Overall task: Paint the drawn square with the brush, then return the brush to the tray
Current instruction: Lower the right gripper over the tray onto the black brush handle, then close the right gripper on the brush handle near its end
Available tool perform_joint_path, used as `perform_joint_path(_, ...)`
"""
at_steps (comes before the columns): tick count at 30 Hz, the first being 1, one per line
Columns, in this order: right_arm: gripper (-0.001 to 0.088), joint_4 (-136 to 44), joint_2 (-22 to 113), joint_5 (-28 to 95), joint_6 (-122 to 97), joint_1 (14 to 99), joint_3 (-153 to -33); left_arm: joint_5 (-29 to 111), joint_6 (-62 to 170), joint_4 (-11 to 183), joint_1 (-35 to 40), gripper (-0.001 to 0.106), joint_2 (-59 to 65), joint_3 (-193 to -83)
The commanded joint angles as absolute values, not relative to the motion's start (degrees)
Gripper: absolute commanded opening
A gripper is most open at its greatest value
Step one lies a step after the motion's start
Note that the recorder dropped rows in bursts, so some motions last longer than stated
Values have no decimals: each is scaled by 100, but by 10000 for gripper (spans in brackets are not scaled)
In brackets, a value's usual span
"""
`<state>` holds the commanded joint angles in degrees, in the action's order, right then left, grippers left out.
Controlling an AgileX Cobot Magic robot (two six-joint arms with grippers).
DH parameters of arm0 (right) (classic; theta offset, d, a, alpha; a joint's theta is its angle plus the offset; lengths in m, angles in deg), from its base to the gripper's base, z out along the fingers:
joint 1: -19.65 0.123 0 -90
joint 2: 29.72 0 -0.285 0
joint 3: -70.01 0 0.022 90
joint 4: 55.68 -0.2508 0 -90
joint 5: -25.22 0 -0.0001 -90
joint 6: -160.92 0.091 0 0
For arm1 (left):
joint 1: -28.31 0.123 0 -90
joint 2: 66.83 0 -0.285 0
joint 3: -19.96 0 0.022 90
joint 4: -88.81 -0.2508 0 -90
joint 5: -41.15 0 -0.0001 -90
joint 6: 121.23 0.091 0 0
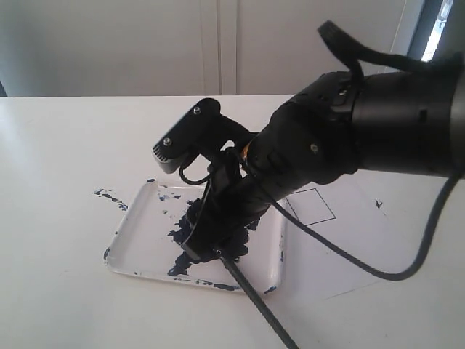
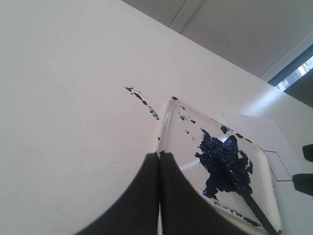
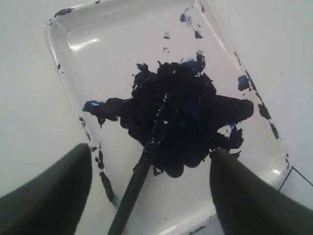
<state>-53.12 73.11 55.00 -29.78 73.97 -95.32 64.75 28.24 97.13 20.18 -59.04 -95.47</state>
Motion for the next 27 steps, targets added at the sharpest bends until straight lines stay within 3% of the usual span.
perform_joint_path(5,642,-5312,7744,5500,-2978,7397,-9532,6475,2824,9713,2018,0,-5904,-9547)
perform_joint_path(13,552,-4806,8338,6024,-2956,7397,-9532,6475,2824,9713,2018,0,-5904,-9547)
perform_joint_path(27,552,-4568,8386,6740,-2786,7386,-9532,6475,2824,9713,2018,0,-5904,-9547)
